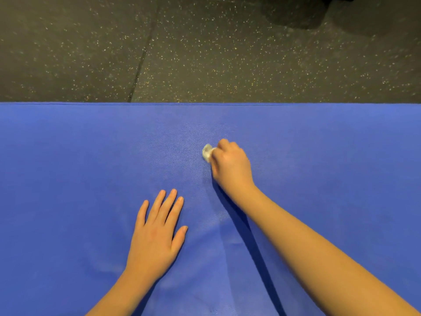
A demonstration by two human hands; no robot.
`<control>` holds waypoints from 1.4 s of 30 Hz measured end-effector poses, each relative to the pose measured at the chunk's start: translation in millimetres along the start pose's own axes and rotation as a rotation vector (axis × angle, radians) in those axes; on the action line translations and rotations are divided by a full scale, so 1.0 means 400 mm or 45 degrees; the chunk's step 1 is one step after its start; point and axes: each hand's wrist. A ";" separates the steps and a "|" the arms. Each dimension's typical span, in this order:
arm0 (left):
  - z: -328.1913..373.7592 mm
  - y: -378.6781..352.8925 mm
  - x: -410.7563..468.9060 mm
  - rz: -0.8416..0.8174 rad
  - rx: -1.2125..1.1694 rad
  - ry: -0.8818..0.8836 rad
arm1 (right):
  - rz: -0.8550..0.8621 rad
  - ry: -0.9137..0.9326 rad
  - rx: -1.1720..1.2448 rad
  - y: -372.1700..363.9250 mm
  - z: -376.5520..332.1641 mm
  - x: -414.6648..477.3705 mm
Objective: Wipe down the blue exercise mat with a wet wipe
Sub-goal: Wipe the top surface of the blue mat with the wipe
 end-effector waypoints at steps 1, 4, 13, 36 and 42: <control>-0.001 0.000 0.001 0.004 0.001 0.001 | -0.036 0.112 0.033 0.002 0.002 -0.020; -0.001 -0.003 0.002 0.007 0.011 -0.004 | -0.048 0.044 0.053 0.026 0.057 -0.021; 0.013 0.000 -0.021 0.024 -0.004 0.013 | -0.113 0.254 0.108 0.055 0.007 -0.159; 0.027 -0.010 -0.096 0.015 -0.045 0.078 | -0.207 0.261 0.018 0.134 -0.044 -0.377; 0.049 -0.012 -0.166 0.007 -0.080 0.146 | -0.004 -0.467 0.023 0.167 -0.012 -0.347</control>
Point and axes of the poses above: each hand's wrist, its own x-axis towards the middle knuckle, its own y-axis out of the back of the hand, z = x × y, and after that the axes turned 2 degrees about y, right-handed
